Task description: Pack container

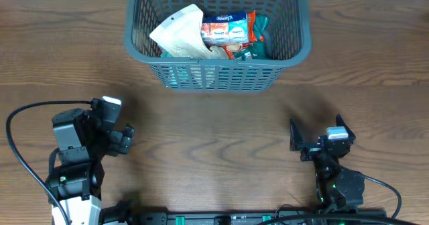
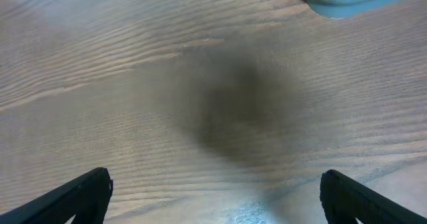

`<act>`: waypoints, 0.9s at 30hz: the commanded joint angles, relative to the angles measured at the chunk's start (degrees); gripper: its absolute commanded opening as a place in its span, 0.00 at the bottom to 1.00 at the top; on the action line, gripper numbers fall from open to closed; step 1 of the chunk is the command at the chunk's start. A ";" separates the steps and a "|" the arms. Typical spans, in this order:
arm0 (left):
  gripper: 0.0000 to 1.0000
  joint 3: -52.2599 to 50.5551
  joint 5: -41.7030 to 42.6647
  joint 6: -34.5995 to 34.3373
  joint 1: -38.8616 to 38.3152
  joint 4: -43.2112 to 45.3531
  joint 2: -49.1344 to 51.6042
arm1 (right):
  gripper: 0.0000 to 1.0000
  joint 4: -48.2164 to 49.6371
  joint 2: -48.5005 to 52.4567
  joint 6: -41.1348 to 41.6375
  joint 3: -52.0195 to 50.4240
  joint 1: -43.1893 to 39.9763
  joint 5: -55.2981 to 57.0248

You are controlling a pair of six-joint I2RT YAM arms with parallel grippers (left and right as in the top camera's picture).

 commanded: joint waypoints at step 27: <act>0.98 -9.03 0.09 -26.97 -15.67 6.71 -27.87 | 0.99 -0.35 -0.44 -0.90 -0.09 0.55 -0.59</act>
